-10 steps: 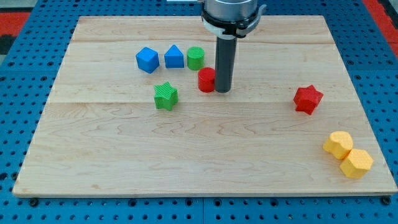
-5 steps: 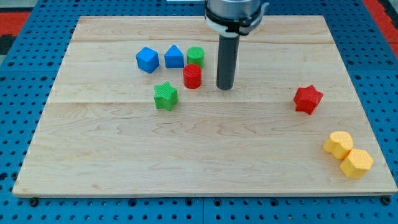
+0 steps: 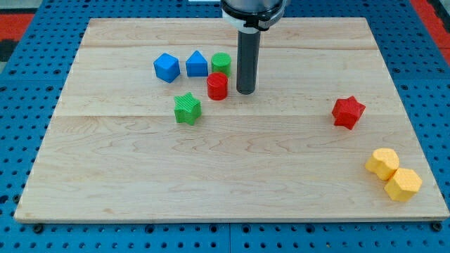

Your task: Move the red circle below the green circle

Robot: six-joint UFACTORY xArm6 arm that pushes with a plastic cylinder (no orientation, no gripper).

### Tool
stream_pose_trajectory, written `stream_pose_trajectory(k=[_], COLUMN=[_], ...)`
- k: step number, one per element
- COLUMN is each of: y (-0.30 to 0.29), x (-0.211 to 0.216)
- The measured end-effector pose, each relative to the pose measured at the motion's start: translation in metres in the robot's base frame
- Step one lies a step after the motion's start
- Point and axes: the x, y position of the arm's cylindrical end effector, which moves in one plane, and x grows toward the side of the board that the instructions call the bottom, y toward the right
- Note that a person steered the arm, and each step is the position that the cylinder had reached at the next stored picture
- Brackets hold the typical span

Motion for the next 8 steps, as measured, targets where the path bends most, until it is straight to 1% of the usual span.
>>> stream_pose_trajectory(k=[3, 4, 7, 8], y=[-0.001, 0.003, -0.011, -0.015], x=[0.010, -0.028, -0.032, -0.023])
